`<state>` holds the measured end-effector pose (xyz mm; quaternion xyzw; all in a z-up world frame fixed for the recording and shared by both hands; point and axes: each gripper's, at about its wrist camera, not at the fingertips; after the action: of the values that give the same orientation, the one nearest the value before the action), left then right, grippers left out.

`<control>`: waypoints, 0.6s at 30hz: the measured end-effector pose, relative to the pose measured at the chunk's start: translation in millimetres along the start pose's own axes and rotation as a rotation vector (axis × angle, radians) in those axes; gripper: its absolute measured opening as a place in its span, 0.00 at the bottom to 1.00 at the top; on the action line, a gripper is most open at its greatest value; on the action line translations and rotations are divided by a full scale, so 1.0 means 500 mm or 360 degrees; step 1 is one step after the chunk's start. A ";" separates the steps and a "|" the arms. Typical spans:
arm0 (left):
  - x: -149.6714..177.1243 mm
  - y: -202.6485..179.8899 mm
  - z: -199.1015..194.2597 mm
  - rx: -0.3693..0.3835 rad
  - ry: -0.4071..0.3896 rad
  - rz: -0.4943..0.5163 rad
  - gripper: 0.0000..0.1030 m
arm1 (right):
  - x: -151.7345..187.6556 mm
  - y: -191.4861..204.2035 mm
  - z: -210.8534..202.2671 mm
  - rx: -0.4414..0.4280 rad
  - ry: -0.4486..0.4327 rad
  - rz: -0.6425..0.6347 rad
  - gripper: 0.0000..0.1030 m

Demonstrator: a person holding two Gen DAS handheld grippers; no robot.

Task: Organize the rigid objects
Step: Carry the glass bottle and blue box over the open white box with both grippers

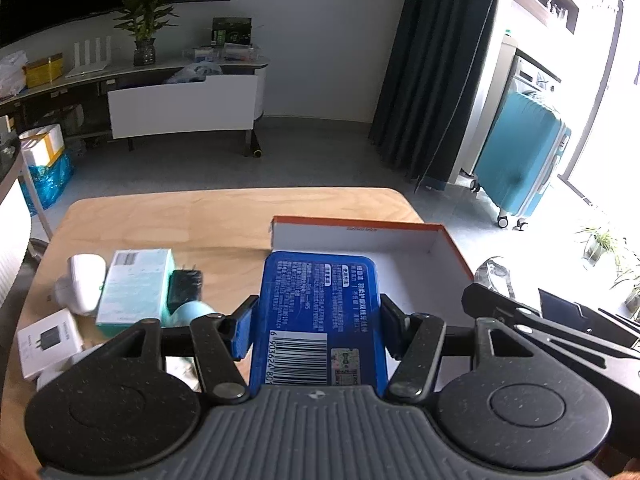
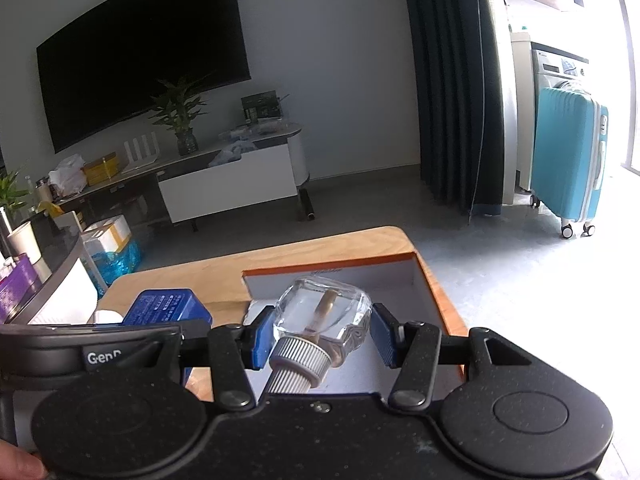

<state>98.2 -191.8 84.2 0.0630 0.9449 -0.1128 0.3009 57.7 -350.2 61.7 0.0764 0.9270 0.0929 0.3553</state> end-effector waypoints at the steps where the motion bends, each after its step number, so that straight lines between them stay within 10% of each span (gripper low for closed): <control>1: -0.005 -0.004 0.001 0.0003 -0.0002 0.0006 0.59 | -0.009 -0.005 0.001 0.0011 -0.0004 -0.0007 0.60; 18: -0.068 -0.049 0.014 0.0042 -0.0011 0.0047 0.59 | -0.078 -0.044 0.022 0.0061 -0.0030 -0.0028 0.60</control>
<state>125.1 -219.2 102.9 0.0806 0.9412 -0.1210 0.3049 92.4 -378.2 73.9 0.0759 0.9258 0.0711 0.3634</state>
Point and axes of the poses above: each gripper's, at about its wrist camera, not at the fingertips, and z roughly the way its jaws point, y to its left, x to its underside, and after that the axes turned 14 degrees about y, right-handed
